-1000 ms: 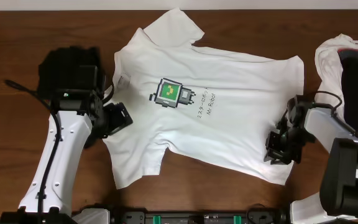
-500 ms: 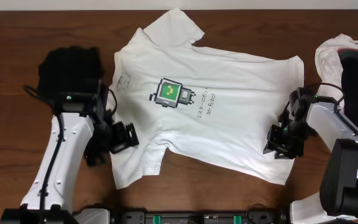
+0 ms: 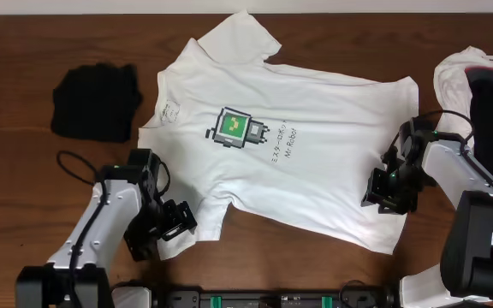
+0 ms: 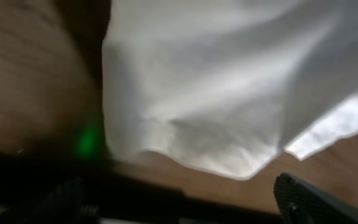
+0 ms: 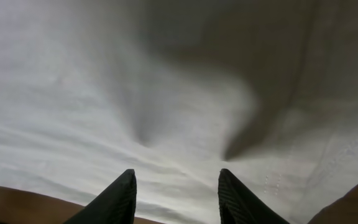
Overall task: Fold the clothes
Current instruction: 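Move the left gripper to the left hem and right gripper to right hem, then grasp the shirt's bottom hem corners with both grippers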
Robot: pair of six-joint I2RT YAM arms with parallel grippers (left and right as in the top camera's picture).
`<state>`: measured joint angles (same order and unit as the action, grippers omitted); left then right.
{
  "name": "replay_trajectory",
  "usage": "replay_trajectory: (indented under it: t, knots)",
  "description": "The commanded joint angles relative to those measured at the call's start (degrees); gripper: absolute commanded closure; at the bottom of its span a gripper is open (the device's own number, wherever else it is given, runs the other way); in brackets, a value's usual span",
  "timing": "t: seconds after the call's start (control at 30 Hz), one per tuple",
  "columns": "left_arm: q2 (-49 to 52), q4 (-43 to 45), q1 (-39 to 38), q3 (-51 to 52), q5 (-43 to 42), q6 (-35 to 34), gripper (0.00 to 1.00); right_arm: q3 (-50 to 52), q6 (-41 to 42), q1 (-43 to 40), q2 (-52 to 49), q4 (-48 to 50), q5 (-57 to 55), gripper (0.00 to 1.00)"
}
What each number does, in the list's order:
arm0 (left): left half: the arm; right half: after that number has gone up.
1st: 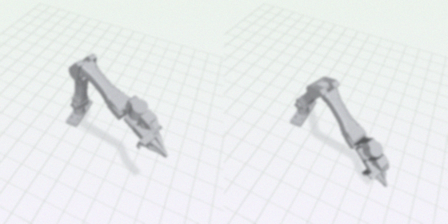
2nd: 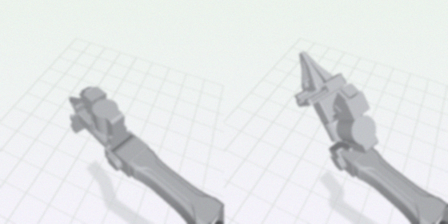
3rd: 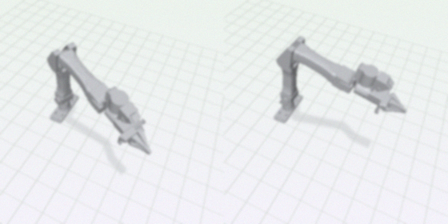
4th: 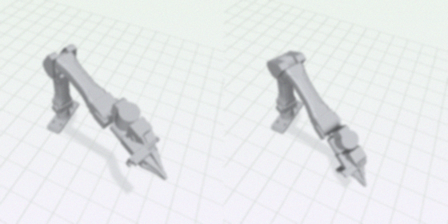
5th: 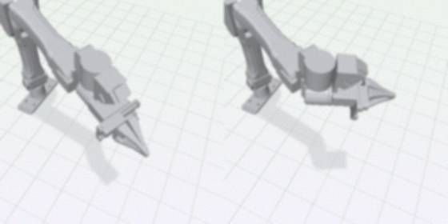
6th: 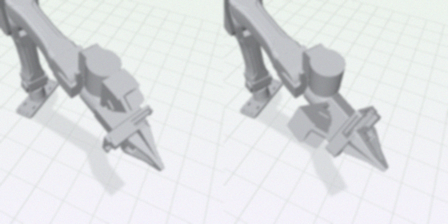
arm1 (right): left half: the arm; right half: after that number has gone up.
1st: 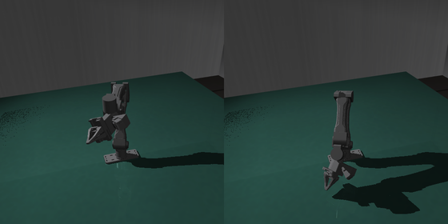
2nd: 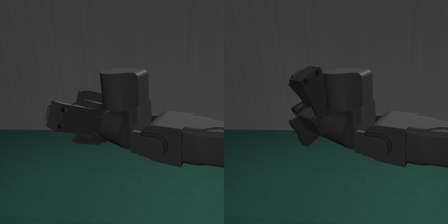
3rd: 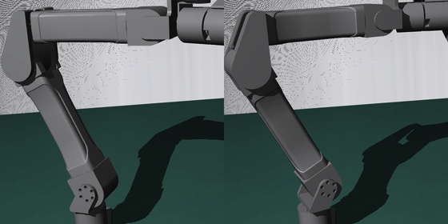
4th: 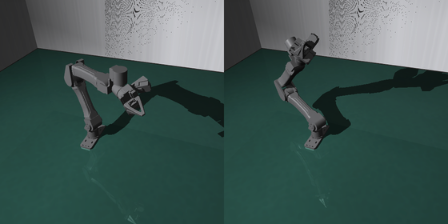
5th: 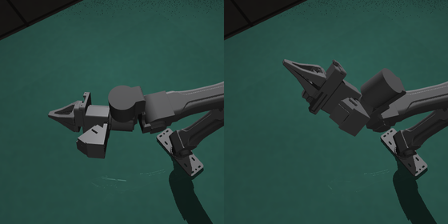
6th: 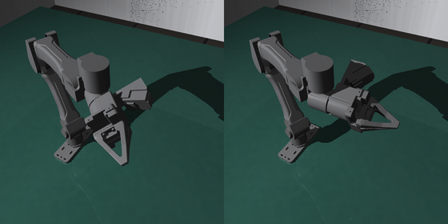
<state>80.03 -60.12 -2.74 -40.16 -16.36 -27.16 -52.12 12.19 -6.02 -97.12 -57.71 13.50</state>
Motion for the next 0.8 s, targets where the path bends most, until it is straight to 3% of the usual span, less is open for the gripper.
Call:
replay_trajectory:
  t: [0.0, 0.17, 0.47, 0.57, 0.67, 0.77]
  knots:
    - [-0.31, 2.62, 0.04, 2.21, -0.13, -5.11, 0.02, -0.61, -2.03, 0.42, 0.07, 0.11, 0.46, 0.57]
    - [-0.31, 7.67, 0.04, 4.81, -0.02, -8.85, 0.0, -0.59, -2.25, 0.42, 0.07, 0.13, 0.46, 0.56]
    - [-0.31, 10.84, 0.04, 8.52, 0.98, -12.15, 0.15, -0.59, -3.06, 0.42, 0.07, 0.28, 0.46, 0.55]
    - [-0.31, 11.8, 0.04, 9.27, 0.98, -12.17, 0.27, -0.61, -3.06, 0.42, 0.07, 0.35, 0.46, 0.55]
    - [-0.31, 12.09, 0.04, 9.79, 1.81, -12.15, 0.47, -0.92, -3.02, 0.42, 0.11, 0.33, 0.42, 0.54]
    - [-0.31, 12.04, 0.04, 9.81, 2.23, -12.15, 0.57, -2.23, 0.74, 0.42, 1.7, -0.44, -3.41, 0.48]
